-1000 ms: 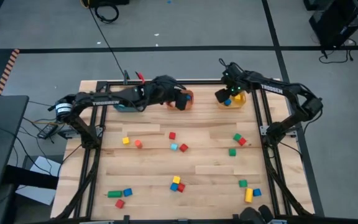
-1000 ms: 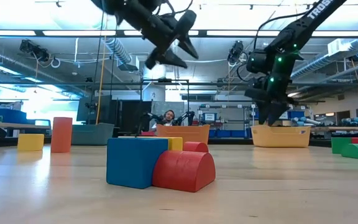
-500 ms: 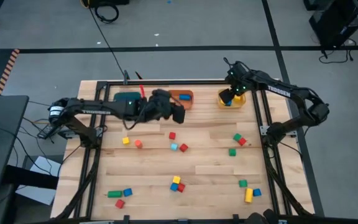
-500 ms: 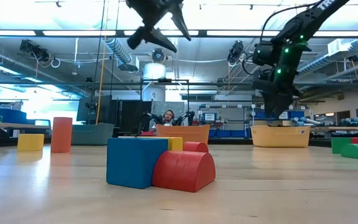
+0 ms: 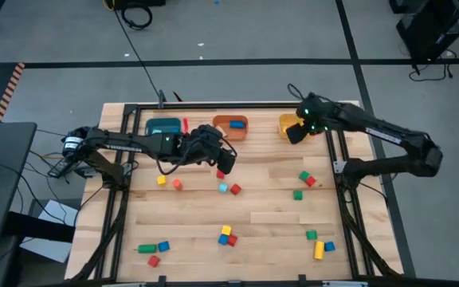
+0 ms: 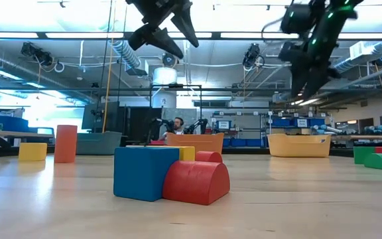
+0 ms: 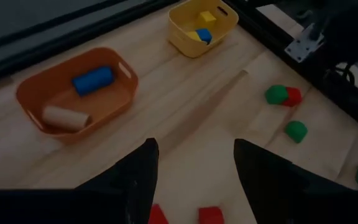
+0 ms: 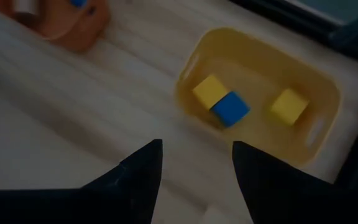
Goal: Sort blocks by size
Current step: Put the blue cube block into the yellow bin
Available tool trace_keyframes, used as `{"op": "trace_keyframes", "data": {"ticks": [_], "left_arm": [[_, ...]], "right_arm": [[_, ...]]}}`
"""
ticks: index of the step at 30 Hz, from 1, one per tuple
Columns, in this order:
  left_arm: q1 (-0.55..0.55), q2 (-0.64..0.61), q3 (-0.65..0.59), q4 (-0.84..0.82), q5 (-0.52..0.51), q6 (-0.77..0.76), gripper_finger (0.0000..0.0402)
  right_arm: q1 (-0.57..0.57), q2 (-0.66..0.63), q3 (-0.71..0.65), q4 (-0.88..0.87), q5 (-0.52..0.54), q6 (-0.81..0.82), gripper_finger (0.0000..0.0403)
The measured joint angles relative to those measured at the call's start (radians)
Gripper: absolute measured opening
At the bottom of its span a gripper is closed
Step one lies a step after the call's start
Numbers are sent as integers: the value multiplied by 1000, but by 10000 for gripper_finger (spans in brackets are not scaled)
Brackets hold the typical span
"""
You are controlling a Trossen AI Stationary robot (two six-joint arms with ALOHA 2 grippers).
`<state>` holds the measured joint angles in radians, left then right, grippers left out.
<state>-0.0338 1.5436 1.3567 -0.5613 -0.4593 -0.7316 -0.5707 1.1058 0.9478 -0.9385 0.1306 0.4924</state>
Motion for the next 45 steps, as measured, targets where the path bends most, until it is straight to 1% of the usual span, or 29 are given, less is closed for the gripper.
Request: {"op": "trace_keyframes", "data": {"ticks": [3, 5, 10, 13, 18, 22, 25, 29, 32, 36, 40, 43, 45], "left_arm": [[-1, 0, 0, 1, 2, 44, 218], [-9, 0, 0, 1, 21, 74, 218], [-55, 0, 0, 1, 42, 119, 218], [-82, 0, 0, 1, 30, 119, 218], [-128, 1, 0, -10, 3, 60, 218], [-188, 28, 0, -30, -53, -18, 218], [-234, 63, 32, -82, -84, -115, 218], [-292, 127, 88, -182, -154, -290, 218], [-329, 191, 160, -271, -167, -418, 218], [-364, 301, 289, -394, -167, -530, 218], [-390, 418, 436, -529, -139, -661, 218], [-405, 488, 516, -609, -68, -758, 218], [-415, 514, 537, -621, -6, -775, 218]], "right_arm": [[119, -60, 0, -42, 45, 162, 202], [209, -86, 0, -80, 93, 284, 199], [449, -100, 0, -184, 198, 574, 189], [600, -96, 0, -199, 248, 720, 185], [817, -94, 0, -203, 285, 894, 173], [967, -94, 0, -227, 355, 1006, 161], [1048, -94, 0, -250, 388, 1058, 158], [1121, -94, 0, -269, 393, 1060, 157], [1165, -94, 0, -275, 373, 1060, 157], [1232, -78, -7, -276, 356, 1060, 157], [1302, -49, -39, -270, 340, 1083, 157], [1349, -25, -65, -270, 313, 1115, 157], [1378, -8, -75, -266, 295, 1129, 156]]}}
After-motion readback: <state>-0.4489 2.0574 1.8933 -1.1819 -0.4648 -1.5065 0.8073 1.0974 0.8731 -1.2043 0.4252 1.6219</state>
